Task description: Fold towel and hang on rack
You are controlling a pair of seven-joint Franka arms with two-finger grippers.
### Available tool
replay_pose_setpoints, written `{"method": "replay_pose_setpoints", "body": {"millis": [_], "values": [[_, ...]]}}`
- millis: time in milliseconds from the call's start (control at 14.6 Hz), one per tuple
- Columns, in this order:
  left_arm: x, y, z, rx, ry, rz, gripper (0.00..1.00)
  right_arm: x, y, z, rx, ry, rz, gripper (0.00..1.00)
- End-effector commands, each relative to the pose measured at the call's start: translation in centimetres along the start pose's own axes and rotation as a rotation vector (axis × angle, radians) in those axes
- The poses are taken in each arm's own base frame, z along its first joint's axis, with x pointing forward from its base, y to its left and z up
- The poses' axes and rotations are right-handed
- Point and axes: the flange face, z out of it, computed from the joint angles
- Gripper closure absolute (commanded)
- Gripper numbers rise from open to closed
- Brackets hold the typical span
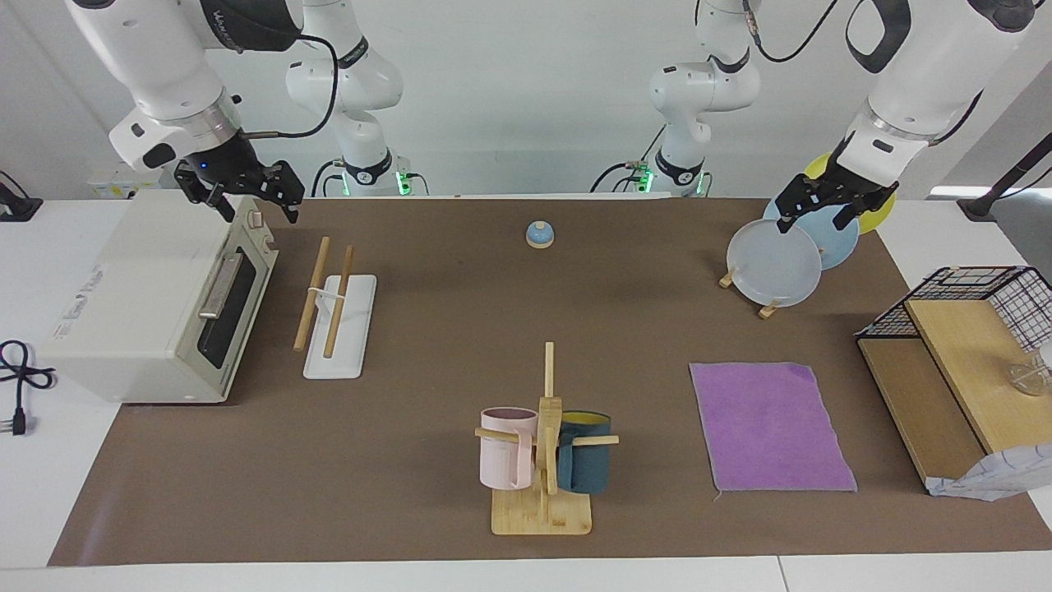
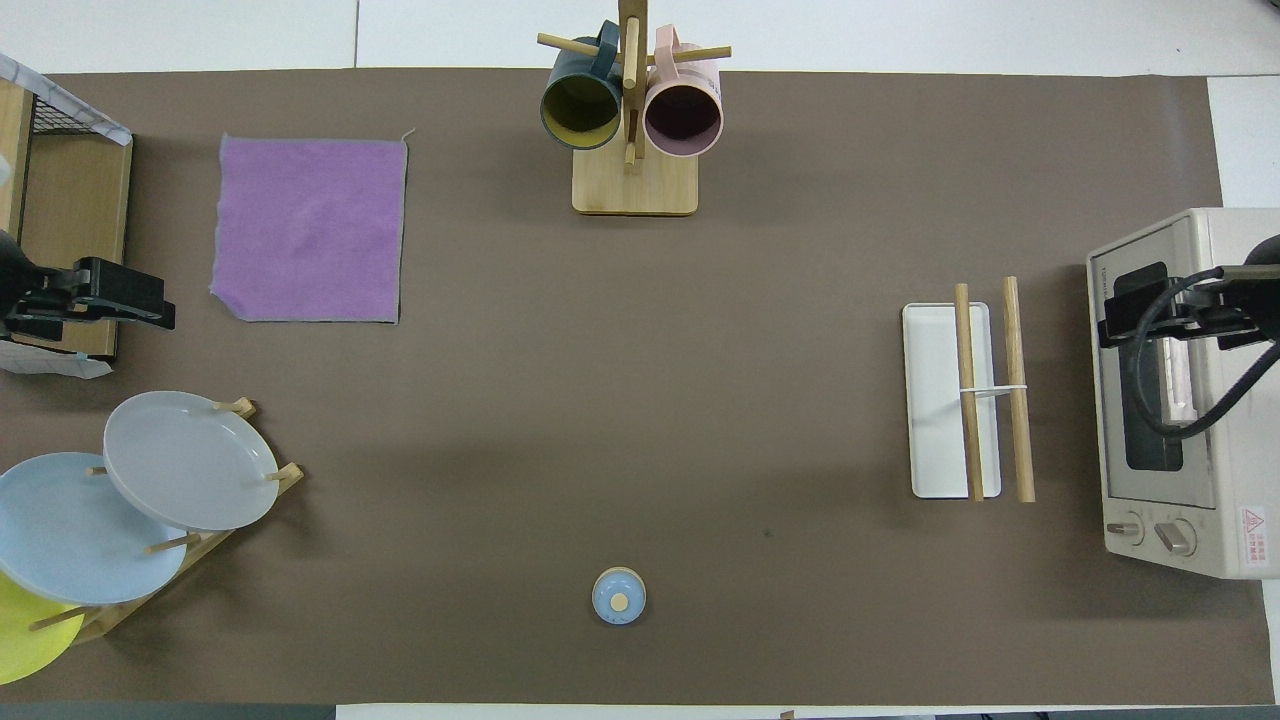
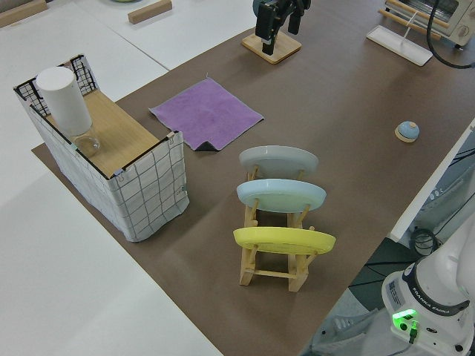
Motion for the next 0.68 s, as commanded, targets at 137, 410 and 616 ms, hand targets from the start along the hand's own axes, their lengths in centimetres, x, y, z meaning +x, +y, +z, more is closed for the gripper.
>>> {"method": "replay_pose_setpoints", "body": {"millis": [137,410,616], "values": [[1.6,-2.3,4.0,0.004,0.009,-0.039,0.0,-0.6,-0.7,0.6,0.019,0.007,-0.031,0.0],[7.4,-5.5,13.7,-0.015,-0.002,-0.096,0.0,-0.7,-1.3,0.8,0.02,0.016,-0.045,0.0],[10.2,-9.2,19.5,-0.048,0.03,-0.162,0.0,-1.1,-1.4,1.7,0.03,0.007,-0.042,0.0]]}}
